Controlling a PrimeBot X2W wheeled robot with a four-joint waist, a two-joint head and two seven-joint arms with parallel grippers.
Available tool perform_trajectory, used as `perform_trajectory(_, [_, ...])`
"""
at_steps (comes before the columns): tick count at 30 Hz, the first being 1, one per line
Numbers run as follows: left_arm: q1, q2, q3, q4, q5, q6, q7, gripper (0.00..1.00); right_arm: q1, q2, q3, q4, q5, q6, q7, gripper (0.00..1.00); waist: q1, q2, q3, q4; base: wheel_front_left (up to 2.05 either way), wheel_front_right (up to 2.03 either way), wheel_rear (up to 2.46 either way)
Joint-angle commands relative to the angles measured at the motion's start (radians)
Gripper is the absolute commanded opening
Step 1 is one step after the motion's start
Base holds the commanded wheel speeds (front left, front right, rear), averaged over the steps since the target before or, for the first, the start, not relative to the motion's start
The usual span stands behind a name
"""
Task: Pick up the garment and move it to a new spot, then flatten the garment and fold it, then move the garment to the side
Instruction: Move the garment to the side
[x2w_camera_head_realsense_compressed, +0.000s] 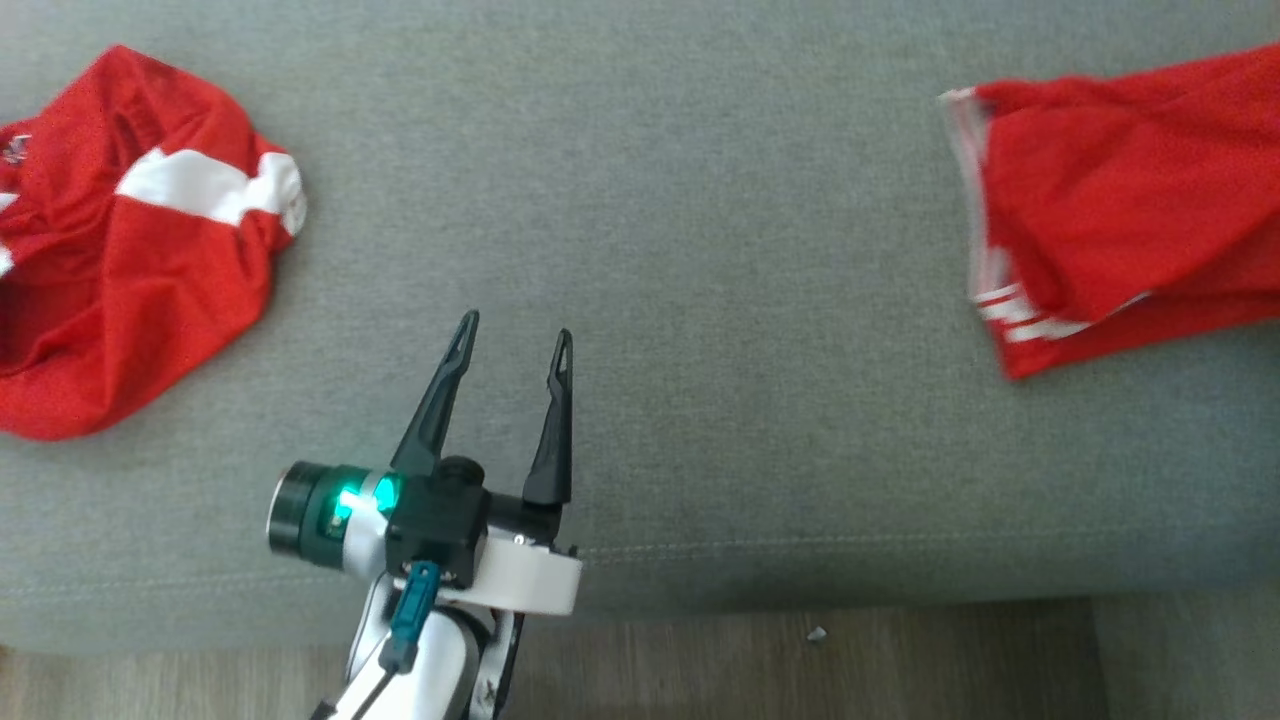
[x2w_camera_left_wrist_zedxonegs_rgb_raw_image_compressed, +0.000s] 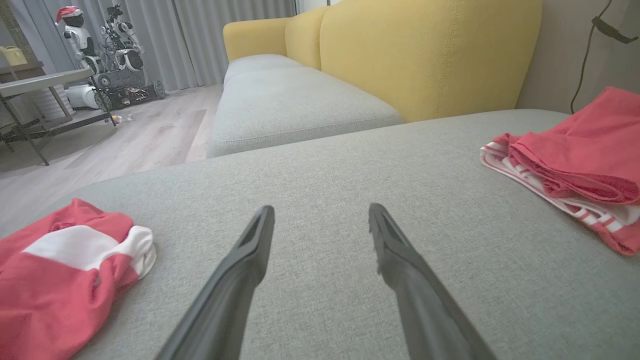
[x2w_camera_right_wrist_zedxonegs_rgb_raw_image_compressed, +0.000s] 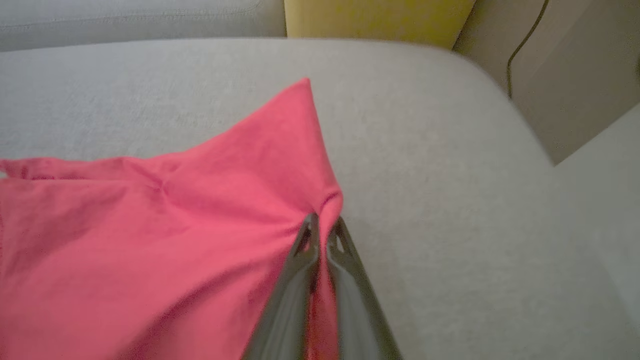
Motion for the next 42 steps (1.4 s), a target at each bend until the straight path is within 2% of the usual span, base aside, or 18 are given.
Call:
perform_trajectory(1, [-0.031, 0.001, 0.026, -0.031, 0.004, 0.004, -0.005, 1.00, -0.017, -0.043, -0.009, -0.032, -0.036, 0.003, -0.001, 0.00, -0.0001, 0.0000, 0.020, -0.014, 0.00, 0.00, 0.00])
perform_trajectory(10, [-0.076, 0.006, 0.018, -0.023, 0.007, 0.001, -0.005, 1.00, -0.081, -0.101, -0.170, -0.110, -0.256, 0.003, 0.030, 0.00, -0.0001, 0.0000, 0.093, -0.033, 0.00, 0.00, 0.00])
perform_trajectory(13, [-0.089, 0.007, 0.016, -0.020, 0.005, 0.001, -0.005, 1.00, -0.085, -0.087, -0.261, -0.144, -0.358, 0.003, 0.037, 0.00, -0.0001, 0.0000, 0.110, -0.038, 0.00, 0.00, 0.00])
perform_trajectory(14, [-0.089, 0.007, 0.016, -0.020, 0.005, 0.001, -0.005, 1.00, -0.085, -0.087, -0.261, -0.144, -0.358, 0.003, 0.037, 0.00, -0.0001, 0.0000, 0.110, -0.038, 0.00, 0.00, 0.00])
perform_trajectory(15, [-0.093, 0.006, 0.015, -0.018, 0.003, -0.001, -0.005, 1.00, -0.079, -0.072, -0.281, -0.156, -0.386, 0.003, 0.041, 0.48, -0.0001, 0.0000, 0.113, -0.038, 0.00, 0.00, 0.00])
perform_trajectory(16, [-0.097, 0.006, 0.013, -0.015, 0.000, -0.005, -0.005, 1.00, -0.072, -0.057, -0.300, -0.173, -0.416, 0.003, 0.036, 1.00, -0.0001, 0.0000, 0.115, -0.038, 0.00, 0.00, 0.00])
perform_trajectory(20, [-0.109, 0.004, 0.008, -0.007, -0.005, -0.014, -0.005, 1.00, -0.033, 0.000, -0.389, -0.260, -0.557, 0.003, -0.047, 1.00, -0.0001, 0.0000, 0.109, -0.029, 0.00, 0.00, 0.00])
perform_trajectory(22, [-0.108, 0.004, 0.009, -0.007, -0.005, -0.014, -0.005, 1.00, -0.006, 0.070, -0.451, -0.304, -0.604, 0.003, -0.114, 1.00, -0.0001, 0.0000, 0.097, -0.024, 0.00, 0.00, 0.00])
perform_trajectory(27, [-0.086, 0.010, 0.012, -0.005, -0.008, -0.011, -0.005, 1.00, 0.104, 0.263, -0.536, -0.349, -0.636, 0.003, -0.185, 1.00, -0.0001, 0.0000, 0.053, -0.010, 0.00, 0.00, 0.00])
perform_trajectory(32, [-0.058, 0.013, 0.014, -0.011, -0.010, -0.008, -0.005, 1.00, 0.180, 0.371, -0.576, -0.336, -0.661, 0.003, -0.240, 1.00, -0.0001, 0.0000, 0.011, 0.003, 0.00, 0.00, 0.00])
perform_trajectory(33, [-0.052, 0.014, 0.014, -0.011, -0.011, -0.008, -0.005, 1.00, 0.184, 0.388, -0.585, -0.325, -0.661, 0.003, -0.254, 0.82, -0.0001, 0.0000, 0.001, 0.004, 0.00, 0.00, 0.00])
perform_trajectory(34, [-0.045, 0.015, 0.015, -0.011, -0.011, -0.008, -0.005, 1.00, 0.185, 0.401, -0.593, -0.311, -0.662, 0.003, -0.269, 0.00, -0.0001, 0.0000, -0.007, 0.005, 0.00, 0.00, 0.00])
perform_trajectory(42, [-0.012, 0.020, 0.004, -0.016, -0.008, -0.017, -0.005, 1.00, 0.115, 0.387, -0.639, -0.099, -0.742, 0.003, -0.314, 0.00, -0.0001, 0.0000, -0.046, 0.028, 0.00, 0.00, 0.00])
